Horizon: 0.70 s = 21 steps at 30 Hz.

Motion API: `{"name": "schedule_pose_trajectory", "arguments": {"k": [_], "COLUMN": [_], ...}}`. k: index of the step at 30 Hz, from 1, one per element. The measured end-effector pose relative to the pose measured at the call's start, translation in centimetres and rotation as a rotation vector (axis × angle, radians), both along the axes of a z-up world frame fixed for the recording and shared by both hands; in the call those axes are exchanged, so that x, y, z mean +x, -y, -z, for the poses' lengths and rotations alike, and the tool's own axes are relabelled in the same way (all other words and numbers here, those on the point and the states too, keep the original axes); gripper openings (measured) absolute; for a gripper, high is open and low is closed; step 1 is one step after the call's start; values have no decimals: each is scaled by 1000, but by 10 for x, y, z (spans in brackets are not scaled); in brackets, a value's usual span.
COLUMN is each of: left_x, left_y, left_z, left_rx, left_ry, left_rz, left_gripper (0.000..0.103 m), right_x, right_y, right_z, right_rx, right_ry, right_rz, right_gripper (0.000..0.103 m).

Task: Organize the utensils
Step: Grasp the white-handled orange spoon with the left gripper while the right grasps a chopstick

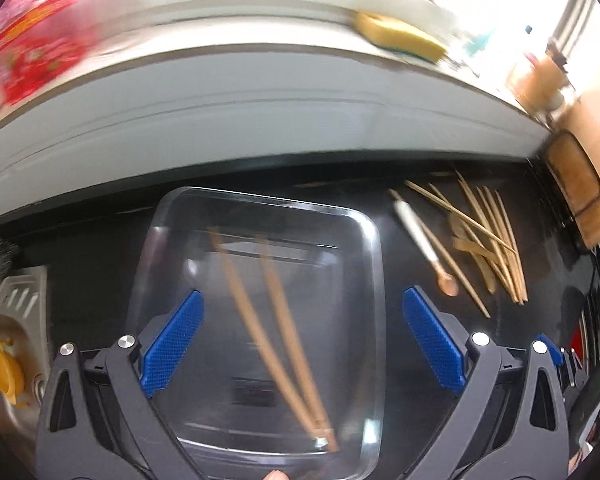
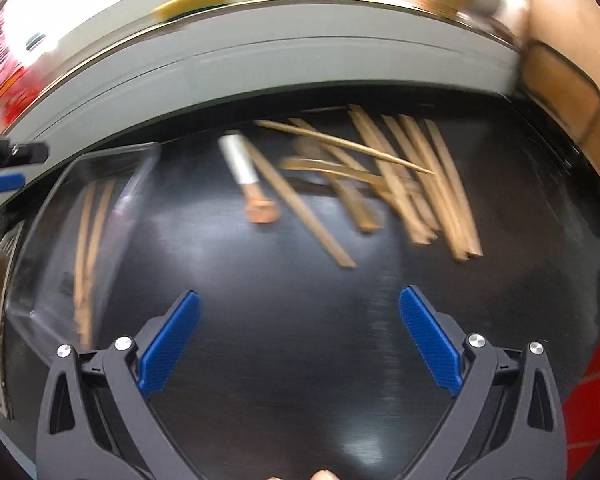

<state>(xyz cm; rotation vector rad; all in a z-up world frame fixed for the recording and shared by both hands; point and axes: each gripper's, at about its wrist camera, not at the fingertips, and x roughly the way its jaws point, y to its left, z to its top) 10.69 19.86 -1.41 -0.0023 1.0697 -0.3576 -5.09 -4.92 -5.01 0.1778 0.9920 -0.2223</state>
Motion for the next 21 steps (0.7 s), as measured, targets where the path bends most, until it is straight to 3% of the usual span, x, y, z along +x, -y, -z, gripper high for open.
{"name": "schedule_pose_trajectory", "arguments": {"k": [6, 13, 21], "left_x": [-6, -13, -2], "left_y": [62, 126, 170], "left_z": [11, 30, 64], "left_rx": [19, 95, 164], "left_ry": [-27, -39, -104], "left_rz": [38, 38, -77], "left_gripper": [97, 97, 97], "right_x": [-11, -8, 8], "right_y": [68, 134, 212], "right_z": [2, 12, 34], "right_rx": [-16, -24, -14], "right_ry": [-14, -43, -75], "right_rz": [58, 66, 38], "right_gripper": [96, 96, 96]}}
